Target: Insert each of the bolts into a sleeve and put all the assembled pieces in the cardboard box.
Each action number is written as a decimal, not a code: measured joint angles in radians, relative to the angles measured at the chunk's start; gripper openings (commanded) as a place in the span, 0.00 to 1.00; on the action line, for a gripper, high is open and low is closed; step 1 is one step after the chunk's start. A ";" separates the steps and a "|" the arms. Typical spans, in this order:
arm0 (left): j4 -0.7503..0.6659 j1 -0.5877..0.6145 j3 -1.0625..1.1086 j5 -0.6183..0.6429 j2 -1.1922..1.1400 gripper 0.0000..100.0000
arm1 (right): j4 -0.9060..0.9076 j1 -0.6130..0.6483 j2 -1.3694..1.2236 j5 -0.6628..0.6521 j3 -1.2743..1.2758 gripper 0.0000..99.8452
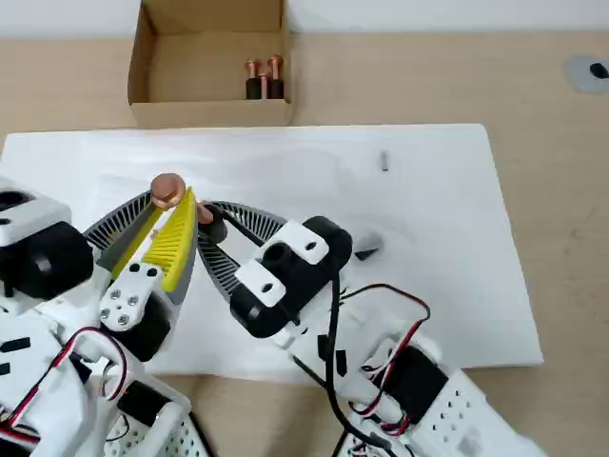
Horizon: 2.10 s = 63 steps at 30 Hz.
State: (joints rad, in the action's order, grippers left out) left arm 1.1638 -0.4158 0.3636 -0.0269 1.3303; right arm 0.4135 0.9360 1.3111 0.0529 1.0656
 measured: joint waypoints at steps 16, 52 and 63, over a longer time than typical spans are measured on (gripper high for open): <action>0.002 0.051 0.002 0.123 0.000 0.12 | 0.000 0.000 0.000 0.000 0.000 0.01; 0.192 0.520 -0.100 0.098 -0.201 0.13 | 0.061 -0.365 -0.891 0.000 -0.681 0.01; 0.192 0.557 -0.018 0.091 -0.232 0.13 | 0.071 -0.465 -1.765 -0.015 -1.421 0.01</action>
State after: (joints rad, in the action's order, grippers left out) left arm 1.3556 0.1412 0.3452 0.0637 1.0986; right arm 0.4841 0.4710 -0.4534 0.0376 -0.3552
